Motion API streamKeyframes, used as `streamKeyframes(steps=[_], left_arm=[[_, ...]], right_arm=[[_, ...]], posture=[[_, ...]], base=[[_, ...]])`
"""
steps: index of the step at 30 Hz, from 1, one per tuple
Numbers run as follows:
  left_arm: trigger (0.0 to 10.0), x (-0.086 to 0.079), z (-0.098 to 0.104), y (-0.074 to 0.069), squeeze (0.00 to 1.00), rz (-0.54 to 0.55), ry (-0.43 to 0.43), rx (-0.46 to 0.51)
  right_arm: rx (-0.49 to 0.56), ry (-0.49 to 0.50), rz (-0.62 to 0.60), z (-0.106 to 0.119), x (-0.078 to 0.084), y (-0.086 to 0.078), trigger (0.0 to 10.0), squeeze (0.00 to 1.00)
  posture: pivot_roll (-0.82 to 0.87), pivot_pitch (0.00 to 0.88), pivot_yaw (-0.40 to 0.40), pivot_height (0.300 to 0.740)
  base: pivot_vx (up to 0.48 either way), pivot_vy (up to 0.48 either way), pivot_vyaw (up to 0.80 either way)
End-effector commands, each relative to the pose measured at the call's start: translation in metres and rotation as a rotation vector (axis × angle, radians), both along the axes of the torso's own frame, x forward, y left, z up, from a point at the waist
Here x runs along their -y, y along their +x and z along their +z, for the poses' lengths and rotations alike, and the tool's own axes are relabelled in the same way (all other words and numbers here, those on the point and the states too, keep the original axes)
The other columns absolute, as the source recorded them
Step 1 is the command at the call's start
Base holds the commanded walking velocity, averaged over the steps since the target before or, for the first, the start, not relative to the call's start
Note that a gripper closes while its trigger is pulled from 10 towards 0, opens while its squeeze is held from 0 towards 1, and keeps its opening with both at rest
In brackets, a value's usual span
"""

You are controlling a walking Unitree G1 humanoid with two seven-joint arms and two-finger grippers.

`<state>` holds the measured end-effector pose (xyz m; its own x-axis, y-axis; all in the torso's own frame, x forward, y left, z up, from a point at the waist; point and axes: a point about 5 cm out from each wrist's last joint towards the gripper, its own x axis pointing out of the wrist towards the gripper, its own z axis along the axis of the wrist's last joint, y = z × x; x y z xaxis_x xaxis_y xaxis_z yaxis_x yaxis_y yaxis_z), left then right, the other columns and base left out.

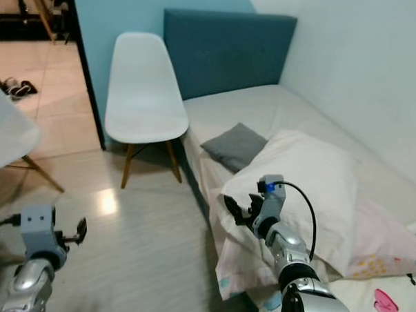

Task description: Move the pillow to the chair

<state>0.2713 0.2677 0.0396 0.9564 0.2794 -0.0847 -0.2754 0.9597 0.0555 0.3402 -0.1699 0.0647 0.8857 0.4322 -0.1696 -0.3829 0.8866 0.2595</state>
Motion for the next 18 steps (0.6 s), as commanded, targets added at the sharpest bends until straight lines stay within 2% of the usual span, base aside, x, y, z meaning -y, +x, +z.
streamKeyframes(steps=[1,2,4,5,6,7,11,12,18], left_arm=[[10.0,0.01,0.002,0.004,0.0,-0.025,-0.001,0.014],[10.0,0.015,0.012,0.007,0.0,-0.048,0.006,0.073],[10.0,0.015,0.012,0.007,0.0,-0.048,0.006,0.073],[10.0,0.017,0.028,0.01,0.0,-0.076,0.03,0.143],[10.0,0.017,0.028,0.01,0.0,-0.076,0.03,0.143],[10.0,0.018,0.037,0.011,0.0,-0.092,0.048,0.179],[10.0,0.018,0.043,0.012,0.0,-0.103,0.061,0.199],[10.0,0.018,0.056,0.013,0.0,-0.118,0.092,0.231],[10.0,0.021,0.068,0.013,0.0,-0.127,0.11,0.252]], right_arm=[[0.07,0.007,0.026,0.017,-0.003,0.009,10.0,0.0],[0.126,0.051,0.072,0.032,-0.009,0.016,10.0,0.0],[0.126,0.051,0.072,0.032,-0.009,0.016,10.0,0.0],[0.188,0.077,0.117,0.047,-0.013,0.021,10.0,0.0],[0.188,0.077,0.117,0.047,-0.013,0.021,10.0,0.0],[0.215,0.069,0.14,0.053,-0.015,0.023,10.0,0.0],[0.216,0.046,0.149,0.052,-0.017,0.023,10.0,0.0],[0.222,-0.002,0.148,0.049,-0.017,0.021,10.0,0.0],[0.21,-0.03,0.091,0.046,-0.01,0.021,10.0,0.0]], posture=[[0.01,0.0,-0.106,0.74],[0.01,0.0,-0.105,0.74],[0.01,0.0,-0.105,0.74],[0.0,0.0,-0.106,0.74],[0.0,0.0,-0.106,0.74],[0.0,0.0,-0.105,0.74],[0.0,0.0,-0.105,0.74],[0.0,0.0,-0.105,0.74],[-0.01,0.0,-0.102,0.74]], base=[[0.33,0.0,-0.58],[0.33,0.0,-0.8],[0.33,0.0,-0.8],[0.337,0.0,-0.8],[0.337,0.0,-0.8],[0.337,0.0,-0.8],[0.337,0.0,-0.75],[0.334,0.0,0.0],[0.335,0.0,0.0]])
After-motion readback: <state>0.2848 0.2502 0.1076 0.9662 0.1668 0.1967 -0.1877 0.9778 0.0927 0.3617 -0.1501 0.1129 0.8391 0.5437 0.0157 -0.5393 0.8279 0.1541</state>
